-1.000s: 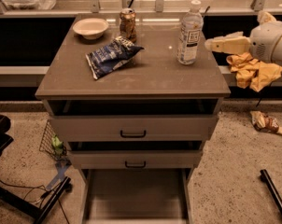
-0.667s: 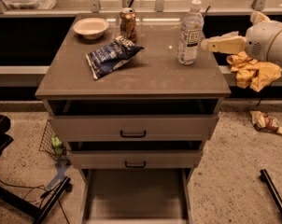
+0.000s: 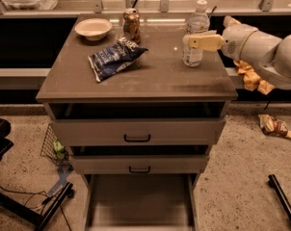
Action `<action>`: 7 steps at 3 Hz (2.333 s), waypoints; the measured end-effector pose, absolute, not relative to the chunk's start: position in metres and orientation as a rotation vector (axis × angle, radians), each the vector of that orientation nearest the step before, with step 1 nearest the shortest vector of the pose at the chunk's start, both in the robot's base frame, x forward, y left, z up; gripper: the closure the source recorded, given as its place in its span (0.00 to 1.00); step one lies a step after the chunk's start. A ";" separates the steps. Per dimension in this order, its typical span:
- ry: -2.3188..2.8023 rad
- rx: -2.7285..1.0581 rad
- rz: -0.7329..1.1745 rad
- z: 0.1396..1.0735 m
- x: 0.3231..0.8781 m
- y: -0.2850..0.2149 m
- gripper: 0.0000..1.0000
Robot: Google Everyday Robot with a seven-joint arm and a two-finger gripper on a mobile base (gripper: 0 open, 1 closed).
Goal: Place blue plastic bottle into bottom drawer
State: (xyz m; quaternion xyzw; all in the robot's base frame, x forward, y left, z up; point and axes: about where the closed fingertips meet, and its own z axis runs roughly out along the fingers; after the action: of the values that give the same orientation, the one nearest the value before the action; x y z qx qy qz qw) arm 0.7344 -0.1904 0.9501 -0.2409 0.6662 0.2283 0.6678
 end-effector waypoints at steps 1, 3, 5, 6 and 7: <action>1.480 -0.541 0.524 0.939 0.762 -0.171 0.15; 1.449 -0.568 0.513 0.931 0.779 -0.152 0.61; 1.447 -0.573 0.520 0.931 0.779 -0.146 1.00; 1.411 -0.556 0.542 0.944 0.768 -0.149 1.00; 1.339 -0.520 0.576 0.977 0.704 -0.154 1.00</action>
Offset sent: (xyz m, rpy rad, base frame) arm 0.0639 0.0481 -0.0283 -0.0203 -0.0956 0.0185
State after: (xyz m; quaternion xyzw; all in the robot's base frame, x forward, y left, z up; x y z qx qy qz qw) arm 0.7037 -0.1544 0.9770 -0.2350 0.6046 0.2603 0.7152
